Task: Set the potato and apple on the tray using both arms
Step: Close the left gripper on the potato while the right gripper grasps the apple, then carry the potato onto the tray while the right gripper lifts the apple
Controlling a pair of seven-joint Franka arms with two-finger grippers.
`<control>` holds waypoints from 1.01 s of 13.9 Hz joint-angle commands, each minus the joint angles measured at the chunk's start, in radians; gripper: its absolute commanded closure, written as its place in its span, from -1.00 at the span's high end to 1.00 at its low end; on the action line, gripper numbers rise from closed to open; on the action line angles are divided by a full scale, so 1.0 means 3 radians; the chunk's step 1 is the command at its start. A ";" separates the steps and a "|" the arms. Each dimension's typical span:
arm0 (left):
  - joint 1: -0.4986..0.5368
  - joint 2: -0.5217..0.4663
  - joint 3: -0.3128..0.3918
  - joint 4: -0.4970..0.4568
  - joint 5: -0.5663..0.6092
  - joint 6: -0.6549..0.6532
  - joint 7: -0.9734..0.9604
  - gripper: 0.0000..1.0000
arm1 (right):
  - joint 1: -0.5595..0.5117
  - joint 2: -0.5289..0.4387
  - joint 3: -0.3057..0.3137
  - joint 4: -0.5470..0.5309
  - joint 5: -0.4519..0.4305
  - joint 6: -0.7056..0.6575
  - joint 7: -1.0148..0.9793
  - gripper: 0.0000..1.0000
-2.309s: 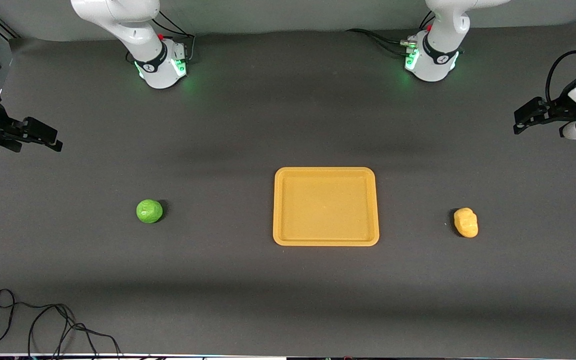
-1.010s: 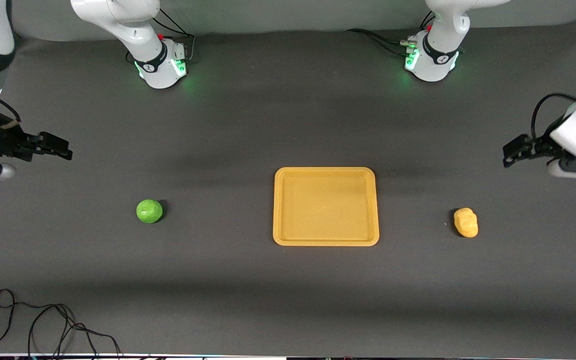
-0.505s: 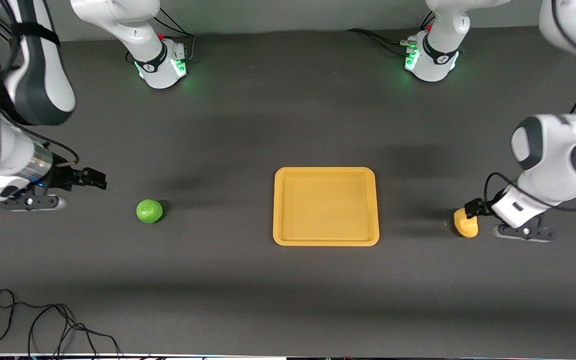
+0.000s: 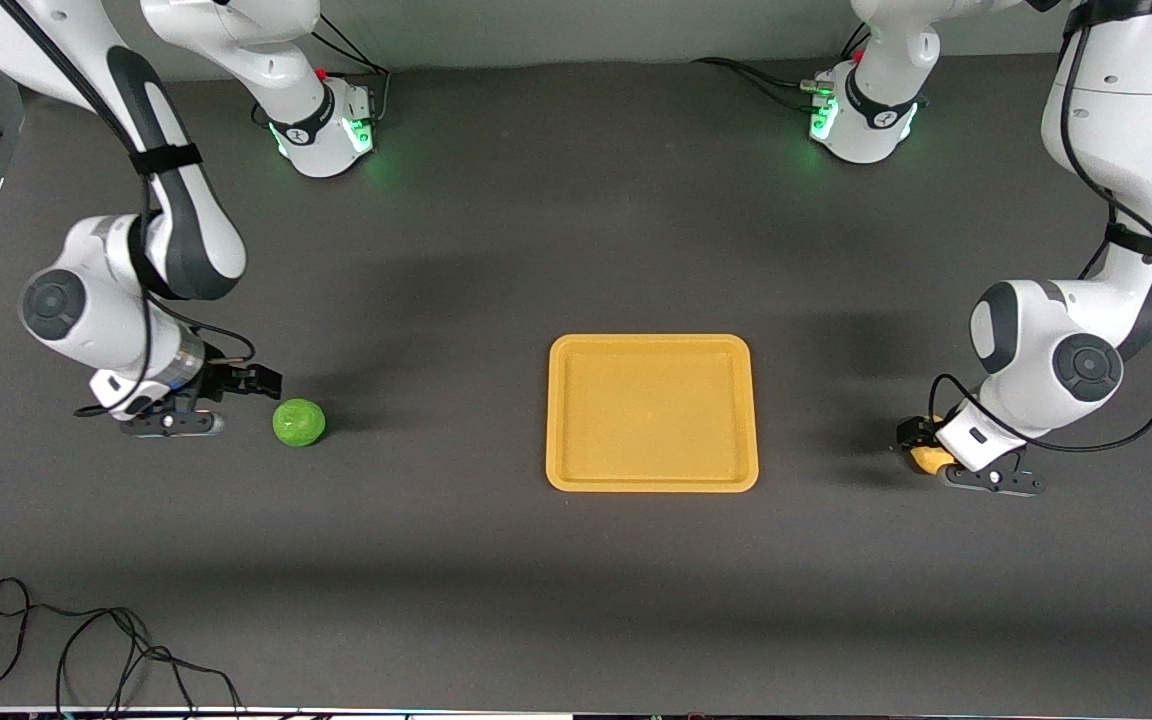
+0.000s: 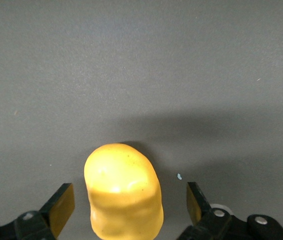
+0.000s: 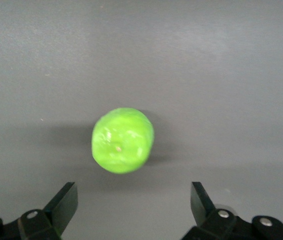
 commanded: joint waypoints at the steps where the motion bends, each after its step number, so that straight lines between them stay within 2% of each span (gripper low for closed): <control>1: 0.0030 -0.0022 0.0004 -0.0027 0.0079 0.0016 -0.0085 0.82 | 0.0090 0.0252 -0.0020 0.0022 0.0098 0.0368 0.0127 1.00; 3: 0.0020 -0.0017 0.0009 -0.0032 0.0079 0.0016 -0.0197 0.40 | 0.0157 0.0411 -0.0025 0.0027 0.0098 0.0558 0.0133 1.00; 6: -0.0001 -0.0043 0.0004 -0.0027 0.0079 -0.0014 -0.0269 -0.26 | 0.0157 0.0504 -0.0025 0.0032 0.0088 0.0609 0.0128 1.00; 7: -0.0001 -0.0083 -0.0006 -0.0022 0.0079 -0.0050 -0.0310 -0.39 | 0.0157 0.0565 -0.0025 0.0027 0.0082 0.0691 0.0123 1.00; 9: -0.0067 -0.0251 -0.0026 -0.0002 0.0079 -0.0278 -0.0524 -0.47 | 0.0157 0.0682 -0.0025 0.0032 0.0092 0.0844 0.0138 0.99; 10: -0.0143 -0.0379 -0.0031 0.0039 0.0069 -0.0528 -0.0641 -0.49 | 0.0152 0.0713 -0.0025 0.0042 0.0093 0.0880 0.0143 0.77; 11: -0.0240 -0.0512 -0.0037 0.0125 0.0038 -0.0799 -0.0769 -0.49 | 0.0152 0.0724 -0.0025 0.0057 0.0093 0.0875 0.0148 0.27; 12: -0.0373 -0.0604 -0.0037 0.0253 0.0023 -0.1080 -0.0927 -0.50 | 0.0152 0.0709 -0.0025 0.0068 0.0093 0.0860 0.0153 0.05; 14: -0.0679 -0.0646 -0.0047 0.0579 0.0023 -0.1628 -0.1336 -0.50 | 0.0152 0.0617 -0.0025 0.0093 0.0093 0.0769 0.0158 -0.15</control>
